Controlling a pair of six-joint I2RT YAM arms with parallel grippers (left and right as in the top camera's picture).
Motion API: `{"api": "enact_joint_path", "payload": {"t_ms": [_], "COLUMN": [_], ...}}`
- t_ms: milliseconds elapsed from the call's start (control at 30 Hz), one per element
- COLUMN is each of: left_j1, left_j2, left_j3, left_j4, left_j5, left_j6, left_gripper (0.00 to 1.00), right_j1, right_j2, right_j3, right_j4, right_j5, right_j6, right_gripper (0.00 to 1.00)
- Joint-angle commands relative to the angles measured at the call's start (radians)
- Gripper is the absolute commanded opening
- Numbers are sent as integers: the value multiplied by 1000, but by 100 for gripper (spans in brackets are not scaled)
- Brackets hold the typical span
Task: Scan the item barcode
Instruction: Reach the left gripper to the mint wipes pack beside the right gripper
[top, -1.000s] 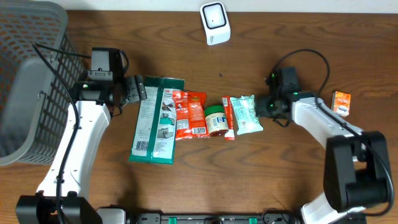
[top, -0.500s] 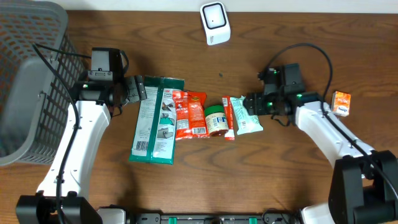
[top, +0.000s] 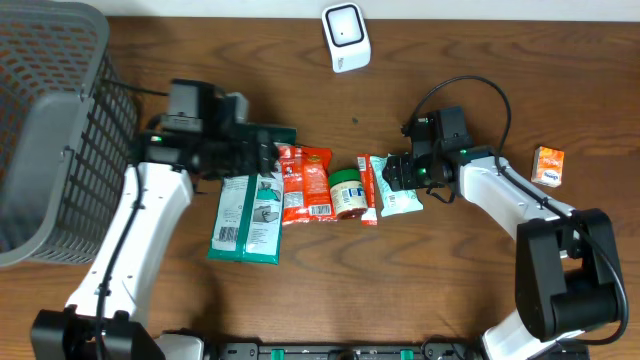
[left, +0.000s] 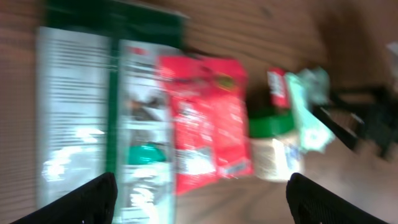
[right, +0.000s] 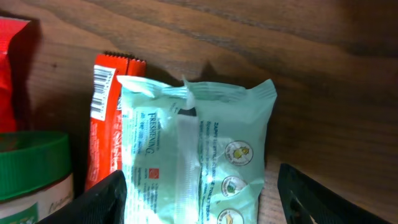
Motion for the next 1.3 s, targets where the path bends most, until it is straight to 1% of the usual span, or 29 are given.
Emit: {"api": "enact_joint_path", "payload": {"t_ms": [0,67,233,433,600,633,667,700,733,767,800,900,967,1067,1267], "left_j1": [-92,-142,-237,-362,-427,-440,-452,-464,-480,-496,-510,-555,-585,-620,-643], "left_j2": [-2,-2,5,16,17,17,17,17,17,17,17,18,27,68,220], "left_j3": [9,9,9,9,9,9,9,9,9,9,9,9,9,9,9], "left_j4": [6,26,71,149,217,234,244,248,250,250,253,284,306,323,446], "left_j5": [67,66,63,63,60,54,22,-32,-109,-179,-230,-299,-331,-397,-388], "left_j6": [-19,-36,-130,-135,-137,-145,-179,-232,-302,-360,-399,-428,-444,-511,-546], "left_gripper": [87,87,87,87,86,77,64,44,31,21,15,8,8,8,8], "right_j1": [-4,-4,-20,-122,-209,-226,-240,-251,-262,-269,-274,-274,-272,-270,-260], "right_j2": [36,51,57,24,-14,-21,-24,-28,-32,-34,-35,-35,-35,-34,-34], "right_j3": [11,11,12,24,25,25,25,25,25,25,25,25,25,25,25], "right_j4": [5,5,-12,-92,-145,-154,-157,-159,-161,-162,-162,-161,-161,-158,-143], "right_j5": [50,92,197,181,111,94,69,35,-14,-59,-111,-211,-213,-213,-228], "right_j6": [-14,-14,3,55,54,54,54,54,51,40,17,-46,-59,-67,-82], "right_gripper": [72,71,69,70,75,75,76,76,76,76,76,77,78,79,81]}}
